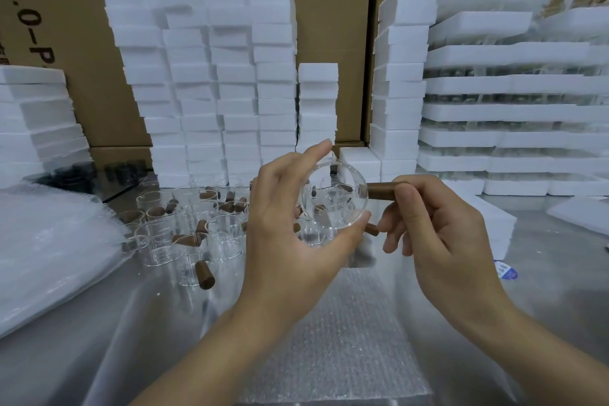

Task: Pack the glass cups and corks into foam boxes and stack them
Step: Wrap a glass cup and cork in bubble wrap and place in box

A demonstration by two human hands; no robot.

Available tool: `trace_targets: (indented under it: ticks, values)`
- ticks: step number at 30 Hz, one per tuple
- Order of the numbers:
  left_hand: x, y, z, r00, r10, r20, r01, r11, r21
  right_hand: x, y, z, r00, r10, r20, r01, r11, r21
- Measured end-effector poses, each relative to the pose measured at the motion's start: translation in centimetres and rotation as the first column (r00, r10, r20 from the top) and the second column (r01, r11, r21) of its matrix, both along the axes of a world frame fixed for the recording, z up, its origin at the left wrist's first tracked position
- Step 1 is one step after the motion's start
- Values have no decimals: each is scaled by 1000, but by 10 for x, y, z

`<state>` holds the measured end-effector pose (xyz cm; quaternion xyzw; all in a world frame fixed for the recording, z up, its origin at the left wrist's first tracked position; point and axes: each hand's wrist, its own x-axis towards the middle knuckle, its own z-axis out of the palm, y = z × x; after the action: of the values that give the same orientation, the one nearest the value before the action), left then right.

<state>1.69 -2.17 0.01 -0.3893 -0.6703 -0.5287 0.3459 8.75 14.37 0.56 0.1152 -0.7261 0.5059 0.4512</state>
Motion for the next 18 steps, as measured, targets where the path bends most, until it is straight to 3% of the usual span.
trace_targets:
  ticks: [5,10,14,18]
  values:
    - [-8,-1,-1,998,60,-17,-62,995,-77,-1,5,-2,998,-26,51,24,999,29]
    - [-16,-2,-8,968,212,-132,-239,939,-249,-6,7,-13,982,-59,182,15,972,235]
    - [-21,-2,-14,973,209,-101,-230,926,-300,-9,10,-17,960,-60,274,-25,955,295]
    - [-24,-2,-15,991,126,-41,-132,931,-339,-12,18,-16,959,-164,231,66,922,382]
